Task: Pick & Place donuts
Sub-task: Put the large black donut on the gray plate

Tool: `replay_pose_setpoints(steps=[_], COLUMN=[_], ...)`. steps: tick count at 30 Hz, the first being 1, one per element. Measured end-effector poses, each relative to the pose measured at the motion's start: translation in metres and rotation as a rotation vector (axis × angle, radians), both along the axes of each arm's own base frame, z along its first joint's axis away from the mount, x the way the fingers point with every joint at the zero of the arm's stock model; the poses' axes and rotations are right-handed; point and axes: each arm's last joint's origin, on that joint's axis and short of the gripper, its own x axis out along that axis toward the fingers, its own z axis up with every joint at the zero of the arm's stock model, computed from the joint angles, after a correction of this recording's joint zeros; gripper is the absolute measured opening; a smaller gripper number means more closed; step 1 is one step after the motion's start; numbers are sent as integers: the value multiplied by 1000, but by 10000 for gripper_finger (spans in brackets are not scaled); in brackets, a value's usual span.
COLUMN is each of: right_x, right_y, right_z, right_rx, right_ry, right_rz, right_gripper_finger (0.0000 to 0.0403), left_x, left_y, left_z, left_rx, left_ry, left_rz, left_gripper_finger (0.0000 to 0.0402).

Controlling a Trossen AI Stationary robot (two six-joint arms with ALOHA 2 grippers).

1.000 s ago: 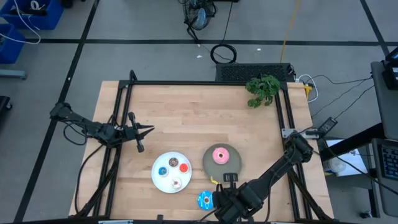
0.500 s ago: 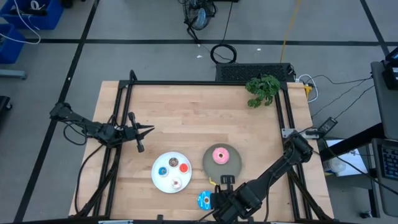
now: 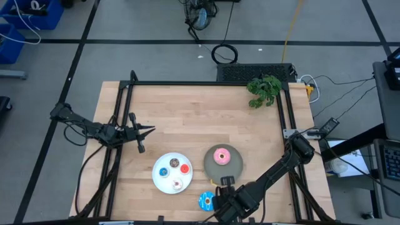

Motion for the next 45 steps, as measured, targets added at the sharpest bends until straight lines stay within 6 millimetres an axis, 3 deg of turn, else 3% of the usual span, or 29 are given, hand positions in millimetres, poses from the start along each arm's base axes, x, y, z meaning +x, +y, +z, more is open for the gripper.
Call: replay_pose_setpoints(steps=[4,9,26,45], right_x=[1,4,-2,-3], right_y=[1,-1,-18,-23], right_z=[2,3,-48,-75], right_rx=[37,48,6,23], right_ry=[-9,-17,74,44], right_rz=[-23,-30,-18,-16], right_gripper_finger=[193,211,196,197], left_x=[0,0,0,0], left_y=[0,0,0,0], left_z=[0,0,0,0], left_rx=[0,-6,-6,-6], left_ry=[0,-2,-1,0], left_rz=[0,0,0,0], left_gripper_finger=[42,42,42,42])
